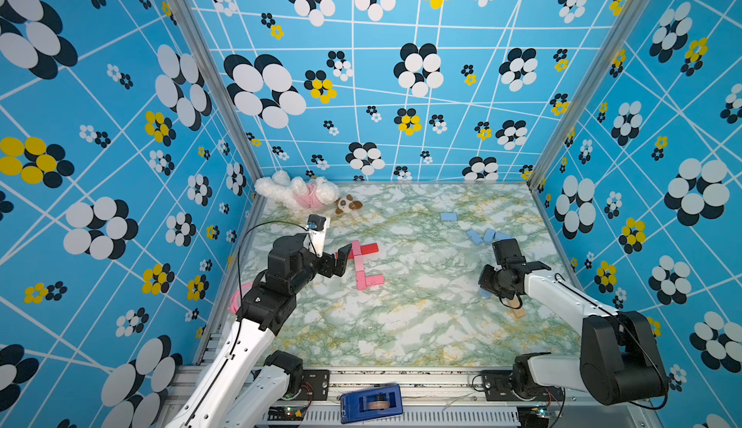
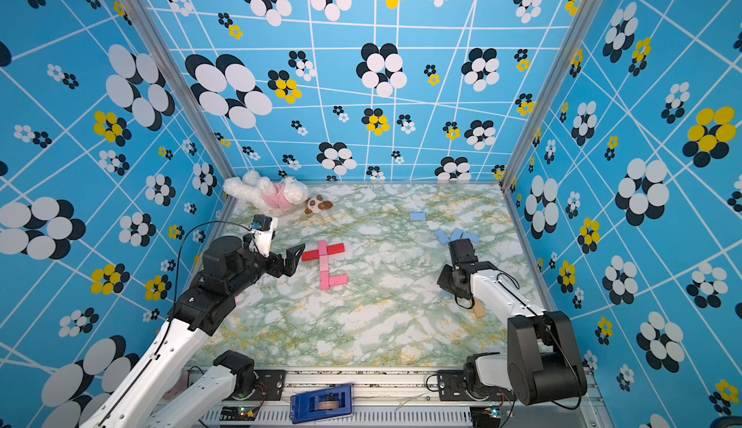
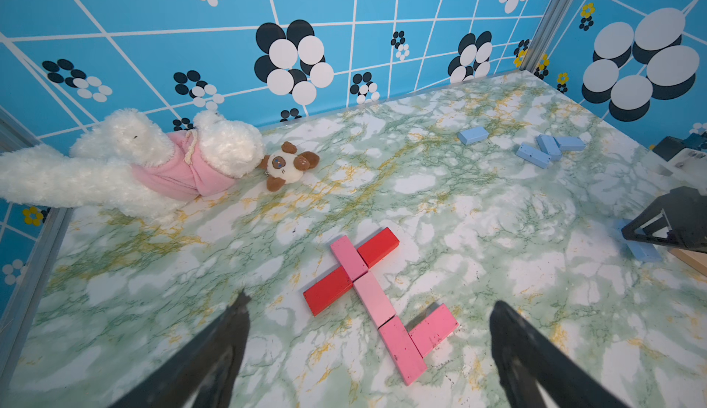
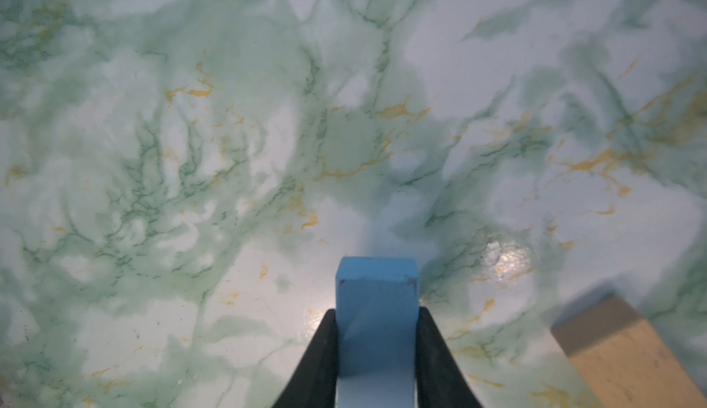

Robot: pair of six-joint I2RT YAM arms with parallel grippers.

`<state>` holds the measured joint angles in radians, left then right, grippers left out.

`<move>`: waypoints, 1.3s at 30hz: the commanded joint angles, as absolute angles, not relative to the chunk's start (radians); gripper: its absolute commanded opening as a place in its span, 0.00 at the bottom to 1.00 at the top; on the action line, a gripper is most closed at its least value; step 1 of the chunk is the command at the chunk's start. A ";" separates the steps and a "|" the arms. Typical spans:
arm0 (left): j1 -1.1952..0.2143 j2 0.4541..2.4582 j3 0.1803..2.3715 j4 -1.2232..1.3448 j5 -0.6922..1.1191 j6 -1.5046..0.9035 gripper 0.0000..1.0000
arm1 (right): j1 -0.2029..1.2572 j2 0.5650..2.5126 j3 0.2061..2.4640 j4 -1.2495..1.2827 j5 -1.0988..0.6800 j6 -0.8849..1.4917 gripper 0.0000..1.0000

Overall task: Assemble the letter t with building blocks
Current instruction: Pick up the building block from the center of the board, then place the building block at the center of the board.

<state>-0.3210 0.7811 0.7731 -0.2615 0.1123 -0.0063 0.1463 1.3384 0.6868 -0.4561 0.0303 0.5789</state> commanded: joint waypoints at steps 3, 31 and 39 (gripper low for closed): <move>-0.322 0.753 0.752 -0.242 0.083 0.000 0.99 | 0.202 1.396 0.787 -0.494 0.047 0.566 0.21; -0.325 0.743 0.745 -0.242 0.067 0.009 0.99 | 0.519 1.937 1.423 -0.614 0.151 0.525 0.19; -0.326 0.752 0.747 -0.242 0.078 0.009 0.99 | 0.528 2.026 1.519 -0.638 0.125 0.487 0.20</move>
<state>-0.3218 0.7506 0.7582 -0.2577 0.0784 -0.0059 0.5217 2.0068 1.4834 -0.5919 0.1276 0.5148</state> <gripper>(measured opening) 0.988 0.310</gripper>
